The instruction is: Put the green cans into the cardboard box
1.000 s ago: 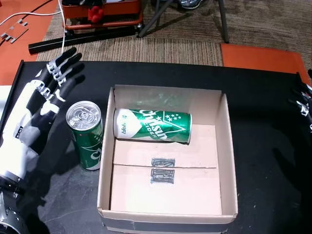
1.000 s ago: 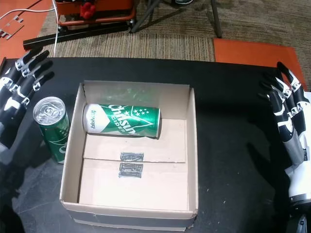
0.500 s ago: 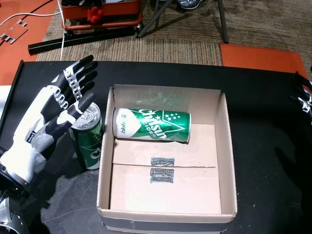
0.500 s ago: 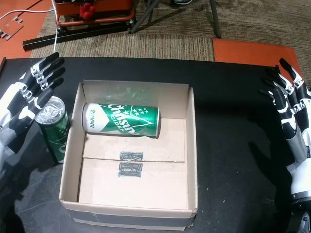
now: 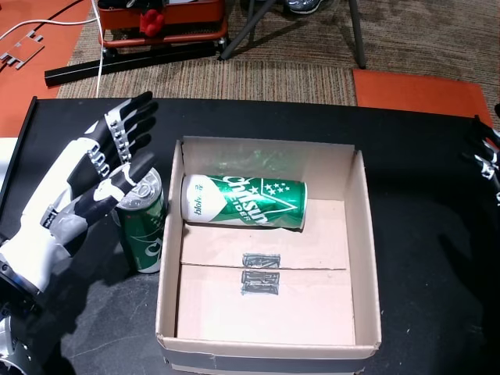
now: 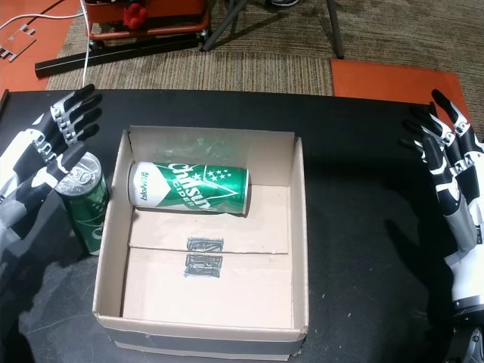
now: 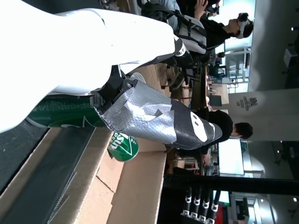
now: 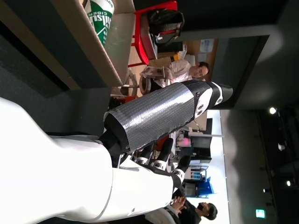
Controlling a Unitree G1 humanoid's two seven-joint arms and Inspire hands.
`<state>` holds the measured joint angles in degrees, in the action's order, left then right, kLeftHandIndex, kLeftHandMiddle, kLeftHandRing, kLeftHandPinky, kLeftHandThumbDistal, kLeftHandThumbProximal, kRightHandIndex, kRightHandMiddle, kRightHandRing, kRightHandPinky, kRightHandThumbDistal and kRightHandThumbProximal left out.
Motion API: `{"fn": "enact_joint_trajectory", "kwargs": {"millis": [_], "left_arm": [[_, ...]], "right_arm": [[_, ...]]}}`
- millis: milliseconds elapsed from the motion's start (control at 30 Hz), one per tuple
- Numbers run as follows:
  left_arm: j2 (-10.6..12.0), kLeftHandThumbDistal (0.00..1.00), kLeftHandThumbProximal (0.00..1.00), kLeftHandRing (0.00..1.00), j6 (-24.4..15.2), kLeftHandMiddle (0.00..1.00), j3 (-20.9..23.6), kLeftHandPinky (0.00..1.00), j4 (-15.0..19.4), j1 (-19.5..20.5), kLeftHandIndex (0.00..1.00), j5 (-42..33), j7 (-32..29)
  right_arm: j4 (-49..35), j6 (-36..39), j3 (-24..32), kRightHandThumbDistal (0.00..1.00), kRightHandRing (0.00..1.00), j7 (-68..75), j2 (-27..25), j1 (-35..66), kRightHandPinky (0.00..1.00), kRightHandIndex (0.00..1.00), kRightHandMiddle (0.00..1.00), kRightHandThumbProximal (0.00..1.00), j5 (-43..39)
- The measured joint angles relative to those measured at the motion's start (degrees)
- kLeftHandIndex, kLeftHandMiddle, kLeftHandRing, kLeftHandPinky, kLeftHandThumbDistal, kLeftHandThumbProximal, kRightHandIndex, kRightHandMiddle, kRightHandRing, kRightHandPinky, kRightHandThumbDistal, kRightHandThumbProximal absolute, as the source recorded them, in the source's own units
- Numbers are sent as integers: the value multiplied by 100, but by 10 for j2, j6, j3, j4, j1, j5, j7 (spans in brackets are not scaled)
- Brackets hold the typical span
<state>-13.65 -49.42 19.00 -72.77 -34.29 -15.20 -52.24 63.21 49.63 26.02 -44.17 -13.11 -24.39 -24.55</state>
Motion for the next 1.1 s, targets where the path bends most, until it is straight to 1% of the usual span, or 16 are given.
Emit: {"fn": "enact_joint_trajectory", "kwargs": {"millis": [67, 233, 300, 333, 367, 467, 567, 633, 700, 767, 867, 967, 1100], "left_arm": [[-4, 93, 52, 97, 0, 100, -6, 97, 0, 0, 100, 7, 3], [-15, 91, 47, 100, 0, 100, -18, 97, -1, 3, 100, 33, 4], [-18, 88, 45, 100, 1, 100, -20, 98, -1, 5, 100, 38, 3], [-20, 91, 45, 100, 2, 100, -21, 98, -1, 6, 100, 41, 2], [-22, 90, 44, 100, 3, 100, -22, 99, -2, 7, 100, 43, 2], [-27, 91, 46, 100, 6, 100, -27, 100, -2, 9, 100, 50, 5], [-28, 89, 46, 100, 6, 100, -31, 100, -3, 11, 100, 56, 11], [-28, 88, 48, 100, 6, 100, -31, 100, -3, 12, 100, 56, 11], [-28, 89, 49, 100, 5, 100, -32, 100, -3, 12, 100, 58, 11], [-28, 86, 50, 100, 5, 100, -34, 100, -4, 13, 100, 63, 16], [-28, 89, 50, 100, 5, 100, -41, 100, -6, 16, 100, 71, 28], [-28, 89, 50, 100, 5, 100, -43, 100, -10, 21, 100, 73, 35], [-28, 91, 53, 100, 6, 100, -44, 100, -11, 24, 100, 77, 43]], "right_arm": [[0, 0, 2, 100, 78, -2, 0, 0, 90, 72, 74, 60, 0], [0, 0, 6, 100, 77, -2, 0, 0, 89, 71, 73, 60, 0], [0, -1, 9, 100, 77, -1, 0, 0, 89, 71, 73, 59, 0], [0, -2, 10, 100, 77, -1, 0, 0, 89, 71, 73, 59, 0], [-1, -4, 11, 100, 77, -1, 0, 0, 89, 71, 73, 59, 0], [-1, -6, 15, 100, 77, -4, 0, 0, 89, 72, 73, 59, -1], [-1, -7, 17, 100, 77, -10, 0, 0, 89, 72, 73, 59, -1], [-1, -8, 18, 100, 77, -13, 0, 0, 88, 71, 73, 59, -1], [-1, -8, 19, 100, 77, -13, 0, 0, 88, 71, 73, 58, -1], [-2, -8, 21, 100, 77, -14, 0, 0, 88, 71, 73, 58, -2], [-3, -10, 22, 100, 76, -15, 0, 0, 88, 71, 72, 58, -3], [-4, -10, 25, 100, 76, -15, 0, 0, 88, 71, 73, 59, -6], [-4, -10, 27, 100, 76, -15, 0, 0, 88, 71, 73, 58, -6]]}}
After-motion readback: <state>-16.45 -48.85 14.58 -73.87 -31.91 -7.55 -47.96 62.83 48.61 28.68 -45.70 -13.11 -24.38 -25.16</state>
